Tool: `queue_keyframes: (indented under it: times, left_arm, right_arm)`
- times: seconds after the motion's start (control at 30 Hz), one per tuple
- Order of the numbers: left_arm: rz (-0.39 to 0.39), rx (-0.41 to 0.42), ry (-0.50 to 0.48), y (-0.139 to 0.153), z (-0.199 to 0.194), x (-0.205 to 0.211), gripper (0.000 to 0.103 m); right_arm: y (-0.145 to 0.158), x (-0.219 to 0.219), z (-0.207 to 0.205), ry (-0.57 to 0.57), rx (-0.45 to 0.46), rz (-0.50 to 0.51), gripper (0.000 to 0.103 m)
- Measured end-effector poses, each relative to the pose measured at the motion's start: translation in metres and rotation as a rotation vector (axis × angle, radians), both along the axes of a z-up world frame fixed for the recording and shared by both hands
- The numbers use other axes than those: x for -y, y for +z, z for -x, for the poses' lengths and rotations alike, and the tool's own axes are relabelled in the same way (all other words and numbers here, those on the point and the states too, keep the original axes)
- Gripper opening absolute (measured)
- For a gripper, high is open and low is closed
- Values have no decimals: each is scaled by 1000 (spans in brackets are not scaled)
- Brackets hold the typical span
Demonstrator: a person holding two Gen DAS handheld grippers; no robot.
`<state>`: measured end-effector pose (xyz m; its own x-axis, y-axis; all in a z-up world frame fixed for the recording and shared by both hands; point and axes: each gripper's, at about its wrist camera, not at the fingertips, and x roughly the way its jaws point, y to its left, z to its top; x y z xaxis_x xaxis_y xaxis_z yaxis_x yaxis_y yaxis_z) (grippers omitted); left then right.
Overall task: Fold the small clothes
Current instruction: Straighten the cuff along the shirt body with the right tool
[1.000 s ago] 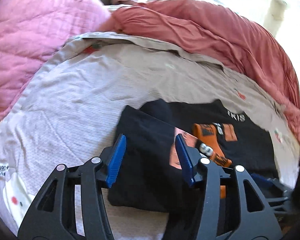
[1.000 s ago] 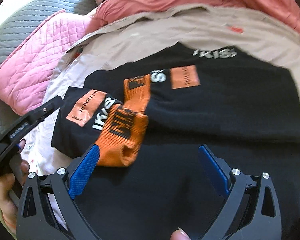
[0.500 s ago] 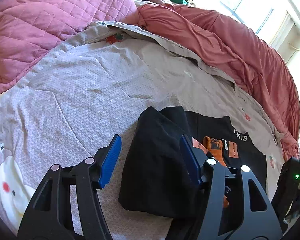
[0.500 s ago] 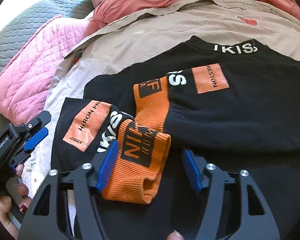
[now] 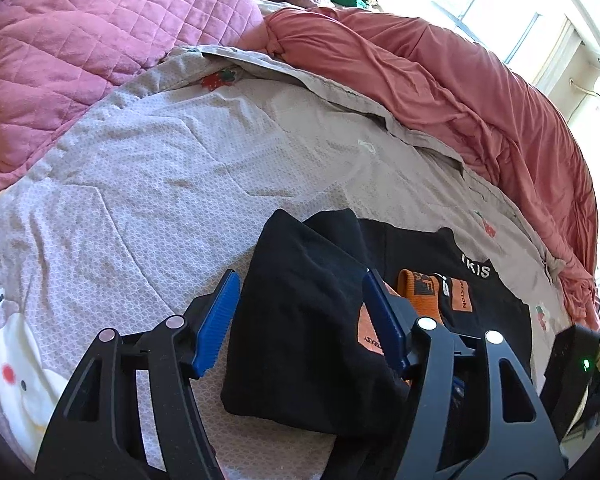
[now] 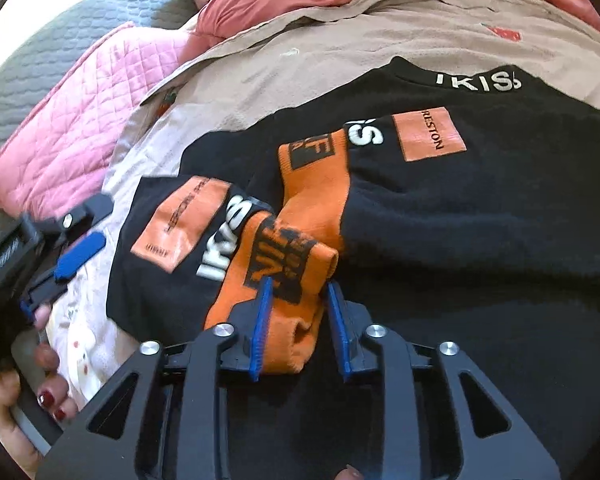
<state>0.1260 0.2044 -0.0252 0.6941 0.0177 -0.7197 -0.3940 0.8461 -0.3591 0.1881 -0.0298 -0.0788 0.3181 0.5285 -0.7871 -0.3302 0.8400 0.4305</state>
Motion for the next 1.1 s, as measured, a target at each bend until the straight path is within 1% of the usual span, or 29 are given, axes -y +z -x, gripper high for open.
queue_keyframes:
  times: [0.07, 0.1, 0.13, 0.17, 0.2, 0.3, 0.37, 0.4, 0.43, 0.47, 0.53, 0.6, 0.73, 0.83, 0.97, 1.1]
  left_arm:
    - [1, -1, 2, 0, -1, 0, 56]
    - [0, -2, 2, 0, 0, -1, 56]
    - [-4, -2, 2, 0, 0, -1, 56]
    - [-11, -1, 7, 1, 0, -3, 56]
    - [-16, 1, 12, 1, 1, -4, 58]
    - [-25, 7, 39, 3, 3, -10, 59]
    - [-37, 16, 39, 6, 4, -11, 59]
    - [-41, 25, 30, 7, 4, -9, 60]
    - [-46, 42, 14, 10, 4, -7, 63]
    - [-47, 55, 5, 12, 5, -4, 71]
    - [-53, 82, -26, 15, 4, 2, 72]
    - [-68, 101, -60, 17, 1, 11, 72]
    - [-77, 93, -143, 12, -7, 33, 72]
    - [-113, 88, -183, 9, -12, 45, 72]
    - [-121, 83, -223, 3, -18, 56, 72]
    - [-144, 76, -273, -3, -26, 72, 72]
  right_arm:
    - [-2, -1, -6, 3, -10, -12, 33]
    - [-1, -2, -8, 13, -12, -15, 30]
    - [2, -4, -7, 30, -7, -20, 25]
    - [6, -5, -6, 45, 2, -24, 10]
    - [13, -5, -3, 69, 21, -39, 6]
    - [36, -3, 3, 95, 100, -58, 5]
    - [57, 4, 3, 93, 160, -59, 5]
    - [70, 11, 1, 84, 193, -48, 5]
    - [78, 17, 0, 80, 214, -40, 5]
    - [86, 23, -3, 75, 236, -32, 5]
    - [105, 40, -11, 54, 288, 6, 5]
    - [116, 60, -22, 25, 321, 59, 5]
    - [118, 95, -39, -16, 353, 163, 5]
    - [112, 119, -50, -50, 358, 235, 5]
    - [99, 149, -67, -106, 339, 309, 5]
    - [86, 169, -72, -134, 308, 368, 5]
